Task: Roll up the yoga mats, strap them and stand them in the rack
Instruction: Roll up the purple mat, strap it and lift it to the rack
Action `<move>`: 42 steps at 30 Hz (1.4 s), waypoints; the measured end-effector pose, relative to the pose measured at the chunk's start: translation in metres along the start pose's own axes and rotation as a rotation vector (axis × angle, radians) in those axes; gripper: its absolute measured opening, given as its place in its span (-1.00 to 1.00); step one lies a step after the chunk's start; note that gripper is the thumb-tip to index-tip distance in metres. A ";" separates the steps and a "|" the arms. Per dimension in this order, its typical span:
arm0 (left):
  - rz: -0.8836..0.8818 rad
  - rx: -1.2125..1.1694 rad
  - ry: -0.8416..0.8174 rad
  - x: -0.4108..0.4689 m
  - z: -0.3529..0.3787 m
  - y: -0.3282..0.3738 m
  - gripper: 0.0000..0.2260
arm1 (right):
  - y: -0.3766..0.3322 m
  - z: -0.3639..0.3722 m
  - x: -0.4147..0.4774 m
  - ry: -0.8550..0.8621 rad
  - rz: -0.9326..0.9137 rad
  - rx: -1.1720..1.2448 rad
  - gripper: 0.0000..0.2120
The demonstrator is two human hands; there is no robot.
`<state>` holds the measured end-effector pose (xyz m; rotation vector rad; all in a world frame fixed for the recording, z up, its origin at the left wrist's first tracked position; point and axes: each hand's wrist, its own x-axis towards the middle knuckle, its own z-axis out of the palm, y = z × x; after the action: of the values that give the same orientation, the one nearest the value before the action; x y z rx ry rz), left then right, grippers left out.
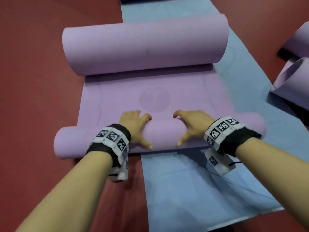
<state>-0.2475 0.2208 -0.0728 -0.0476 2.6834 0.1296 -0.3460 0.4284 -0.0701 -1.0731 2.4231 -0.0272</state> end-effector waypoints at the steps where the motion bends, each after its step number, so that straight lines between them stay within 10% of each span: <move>1: -0.018 0.033 0.044 -0.003 0.000 0.001 -0.13 | 0.002 0.001 -0.001 0.062 0.005 0.019 -0.10; 11: -0.086 0.200 0.138 -0.016 0.012 0.020 0.06 | -0.021 0.018 -0.014 0.255 0.047 -0.241 -0.05; 31: -0.200 0.074 0.461 0.015 -0.001 0.005 -0.40 | -0.015 -0.001 0.022 0.412 0.170 -0.137 -0.19; 38: -0.176 0.269 0.224 0.038 -0.012 0.007 0.19 | -0.006 -0.004 0.042 0.241 0.117 -0.322 0.14; 42: -0.190 0.314 0.261 0.045 -0.009 0.009 0.02 | -0.007 -0.016 0.052 0.245 0.108 -0.331 -0.04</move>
<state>-0.2922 0.2284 -0.0835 -0.2350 2.9053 -0.3817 -0.3779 0.3849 -0.0768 -1.1309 2.7722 0.3056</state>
